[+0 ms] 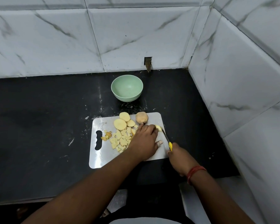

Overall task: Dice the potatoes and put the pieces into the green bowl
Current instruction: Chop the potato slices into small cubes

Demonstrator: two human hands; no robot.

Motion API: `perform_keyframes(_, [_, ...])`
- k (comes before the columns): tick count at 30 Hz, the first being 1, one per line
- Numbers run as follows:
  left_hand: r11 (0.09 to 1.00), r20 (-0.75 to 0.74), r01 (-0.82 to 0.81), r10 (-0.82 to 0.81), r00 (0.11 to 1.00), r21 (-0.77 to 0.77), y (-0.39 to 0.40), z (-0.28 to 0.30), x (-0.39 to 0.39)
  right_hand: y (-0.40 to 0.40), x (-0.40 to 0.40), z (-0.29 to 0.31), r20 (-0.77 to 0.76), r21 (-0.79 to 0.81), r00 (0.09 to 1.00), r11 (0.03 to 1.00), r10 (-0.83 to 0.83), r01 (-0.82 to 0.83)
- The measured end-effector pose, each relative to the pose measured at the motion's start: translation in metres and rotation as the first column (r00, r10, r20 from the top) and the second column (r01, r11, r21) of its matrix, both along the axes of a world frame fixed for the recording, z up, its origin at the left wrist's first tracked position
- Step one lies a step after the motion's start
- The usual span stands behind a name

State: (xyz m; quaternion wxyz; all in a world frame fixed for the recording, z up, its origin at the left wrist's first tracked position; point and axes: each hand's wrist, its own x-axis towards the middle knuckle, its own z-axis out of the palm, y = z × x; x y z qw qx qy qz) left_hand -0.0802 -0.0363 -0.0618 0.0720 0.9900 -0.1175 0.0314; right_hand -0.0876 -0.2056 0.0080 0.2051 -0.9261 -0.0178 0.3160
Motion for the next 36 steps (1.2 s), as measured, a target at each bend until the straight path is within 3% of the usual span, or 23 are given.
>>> perform_keyframes(11, [1.0, -0.009, -0.003, 0.003, 1.0, 0.026, 0.0, -0.001, 0.0, 0.004, 0.013, 0.003, 0.038, -0.019, 0.998, 0.999, -0.041, 0.041])
perform_keyframes(19, [1.0, 0.074, 0.005, -0.003, 0.997, -0.024, 0.006, -0.006, -0.015, 0.005, -0.005, -0.001, 0.045, -0.063, 0.998, 0.997, 0.053, -0.051])
perform_keyframes(36, [0.999, 0.095, 0.035, -0.031, 0.995, -0.041, 0.016, -0.017, -0.012, 0.022, 0.016, -0.016, 0.001, -0.162, 0.994, 0.981, 0.106, -0.105])
